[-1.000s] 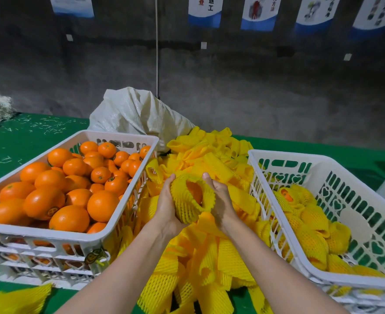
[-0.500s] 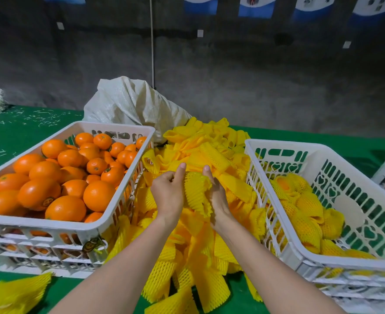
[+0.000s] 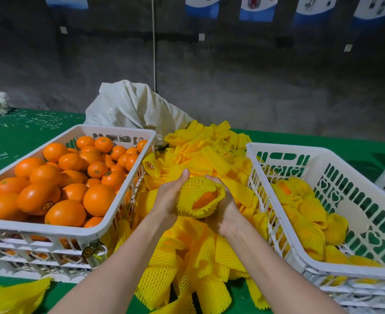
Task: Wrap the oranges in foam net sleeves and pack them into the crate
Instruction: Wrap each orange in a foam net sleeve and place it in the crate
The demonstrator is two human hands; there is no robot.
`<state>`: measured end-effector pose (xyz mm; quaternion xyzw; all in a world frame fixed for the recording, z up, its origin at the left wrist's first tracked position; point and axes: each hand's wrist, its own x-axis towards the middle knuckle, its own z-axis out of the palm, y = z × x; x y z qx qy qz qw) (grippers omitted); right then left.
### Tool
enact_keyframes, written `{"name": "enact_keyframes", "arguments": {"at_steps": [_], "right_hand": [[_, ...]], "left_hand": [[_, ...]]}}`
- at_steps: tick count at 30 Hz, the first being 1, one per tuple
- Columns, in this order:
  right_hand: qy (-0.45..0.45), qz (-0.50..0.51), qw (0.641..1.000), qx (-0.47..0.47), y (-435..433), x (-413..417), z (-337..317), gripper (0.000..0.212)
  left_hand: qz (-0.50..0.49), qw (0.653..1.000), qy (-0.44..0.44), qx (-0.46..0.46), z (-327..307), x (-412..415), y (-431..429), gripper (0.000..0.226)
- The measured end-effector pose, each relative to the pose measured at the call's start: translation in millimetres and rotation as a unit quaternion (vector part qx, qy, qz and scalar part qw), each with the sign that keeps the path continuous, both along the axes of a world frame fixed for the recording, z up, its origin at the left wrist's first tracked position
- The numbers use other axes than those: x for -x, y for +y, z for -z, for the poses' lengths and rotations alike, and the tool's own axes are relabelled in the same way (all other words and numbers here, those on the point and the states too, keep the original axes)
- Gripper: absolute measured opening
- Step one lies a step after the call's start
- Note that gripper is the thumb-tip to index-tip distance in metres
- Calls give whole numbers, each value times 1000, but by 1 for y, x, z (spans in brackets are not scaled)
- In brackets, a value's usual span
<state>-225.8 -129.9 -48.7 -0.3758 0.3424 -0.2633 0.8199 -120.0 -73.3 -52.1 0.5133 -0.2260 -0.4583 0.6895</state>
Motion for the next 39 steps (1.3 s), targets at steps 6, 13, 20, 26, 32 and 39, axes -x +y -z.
{"name": "enact_keyframes", "arguments": {"at_steps": [6, 13, 20, 26, 32, 39], "right_hand": [[-52, -10, 998, 20, 4, -1, 2, 29], [-31, 11, 990, 137, -2, 3, 3, 27], [-20, 82, 928, 363, -9, 15, 5, 14], [87, 140, 845, 509, -3, 17, 1, 46], [110, 135, 844, 507, -7, 16, -2, 45], [93, 207, 835, 501, 5, 21, 4, 11]], "left_hand": [[-43, 997, -43, 37, 2, 4, -1, 36], [35, 998, -8, -51, 0, 4, 12, 48], [176, 979, 84, -61, -5, 5, 11, 55], [183, 981, 49, -33, 2, 5, 11, 36], [194, 980, 17, -39, -2, 7, 12, 45], [129, 991, 17, -37, -11, 22, 11, 52]]}}
